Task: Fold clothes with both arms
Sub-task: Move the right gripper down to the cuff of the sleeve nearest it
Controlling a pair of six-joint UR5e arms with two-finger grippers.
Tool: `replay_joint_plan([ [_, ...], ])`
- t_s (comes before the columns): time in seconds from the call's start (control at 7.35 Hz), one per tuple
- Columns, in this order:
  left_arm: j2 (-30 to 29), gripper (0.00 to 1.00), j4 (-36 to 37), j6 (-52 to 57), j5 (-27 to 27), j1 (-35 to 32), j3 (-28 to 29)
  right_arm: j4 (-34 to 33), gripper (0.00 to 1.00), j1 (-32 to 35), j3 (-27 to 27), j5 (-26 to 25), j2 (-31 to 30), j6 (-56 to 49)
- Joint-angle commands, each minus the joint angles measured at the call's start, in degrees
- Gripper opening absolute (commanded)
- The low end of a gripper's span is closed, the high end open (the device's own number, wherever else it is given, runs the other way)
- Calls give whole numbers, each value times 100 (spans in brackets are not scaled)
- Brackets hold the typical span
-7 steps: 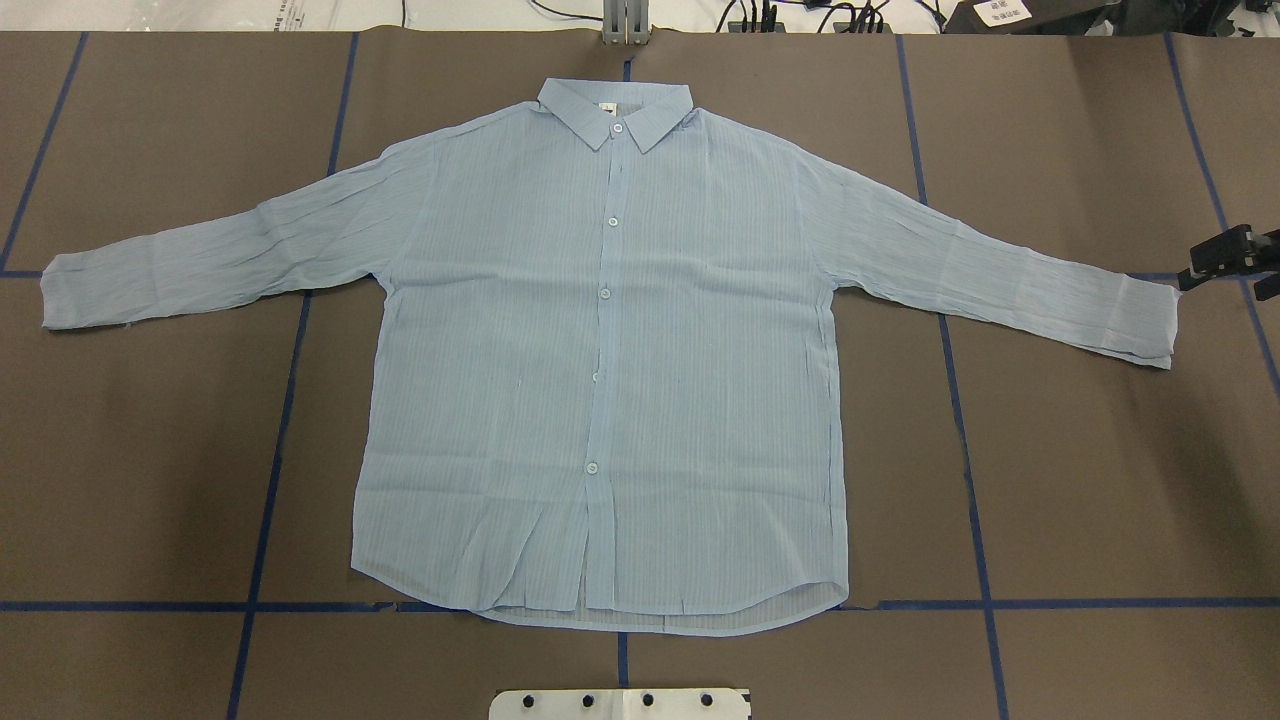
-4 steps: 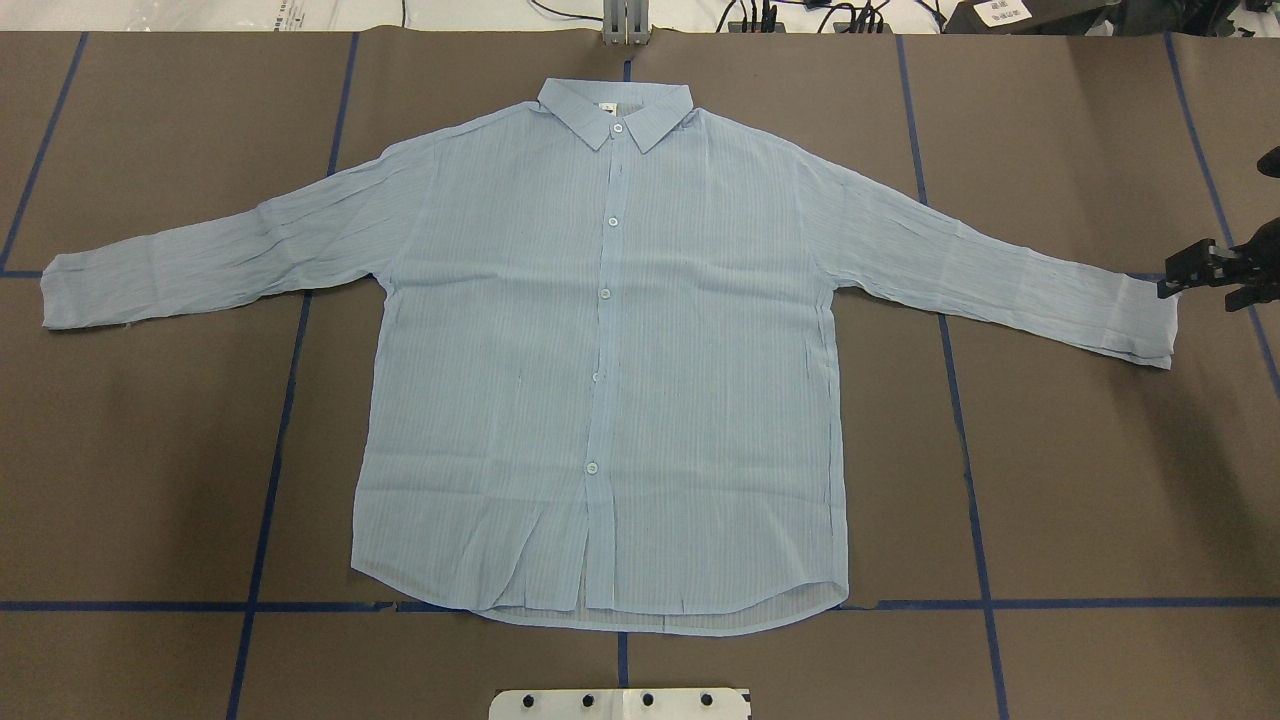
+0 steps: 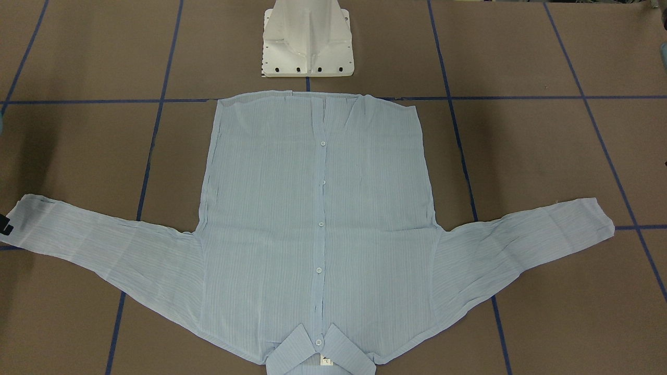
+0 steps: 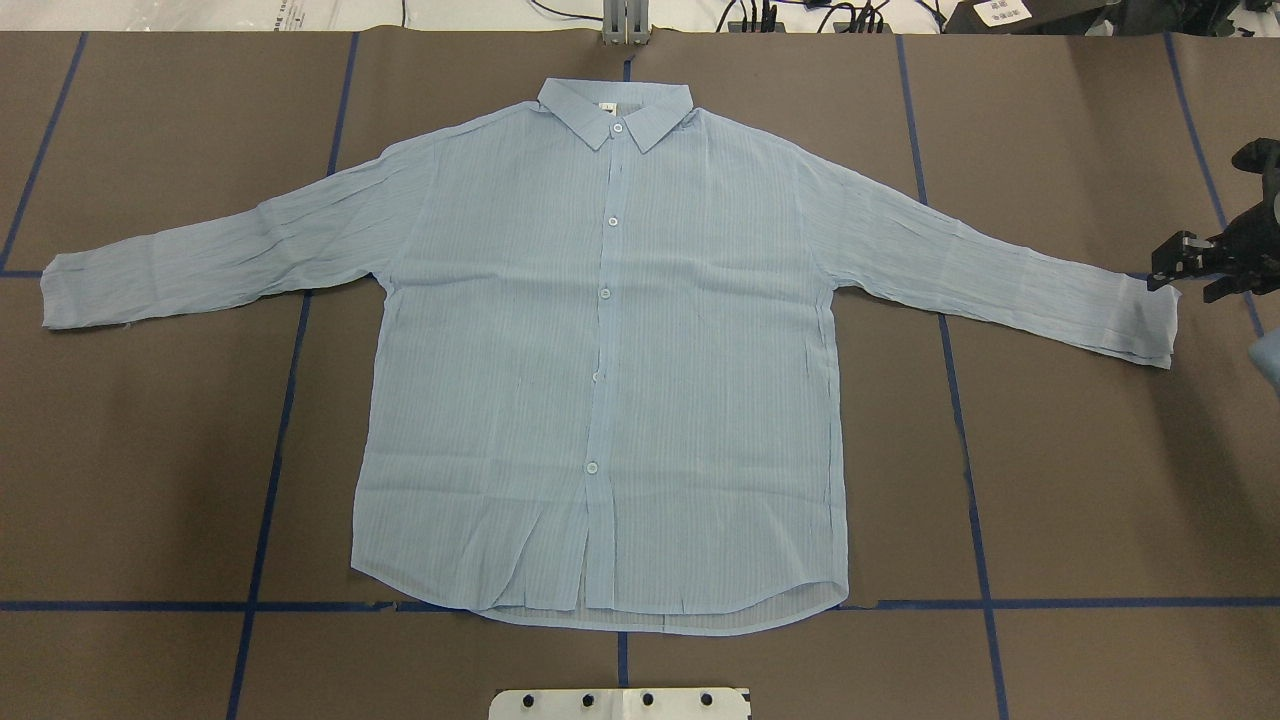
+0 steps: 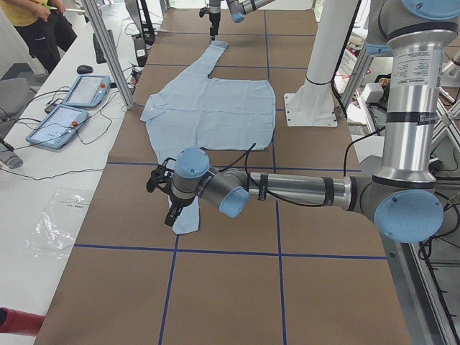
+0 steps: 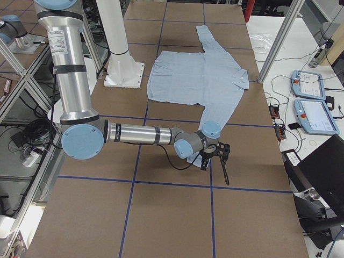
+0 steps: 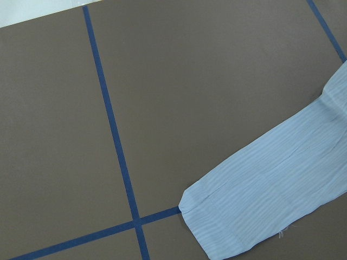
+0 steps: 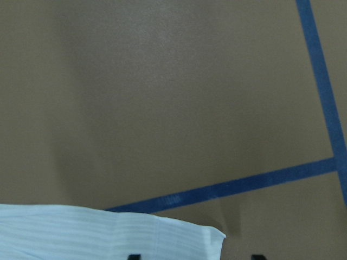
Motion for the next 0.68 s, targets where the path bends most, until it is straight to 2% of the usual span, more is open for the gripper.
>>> replay_joint_plan([
  [0.0,-3,100,-4,-4,-6,0,-11,197,71,-7,-257,-6,58,-6],
  [0.54,6,100,-4,-4,-6,0,-11,188,70,-34,-328,12,208,20],
])
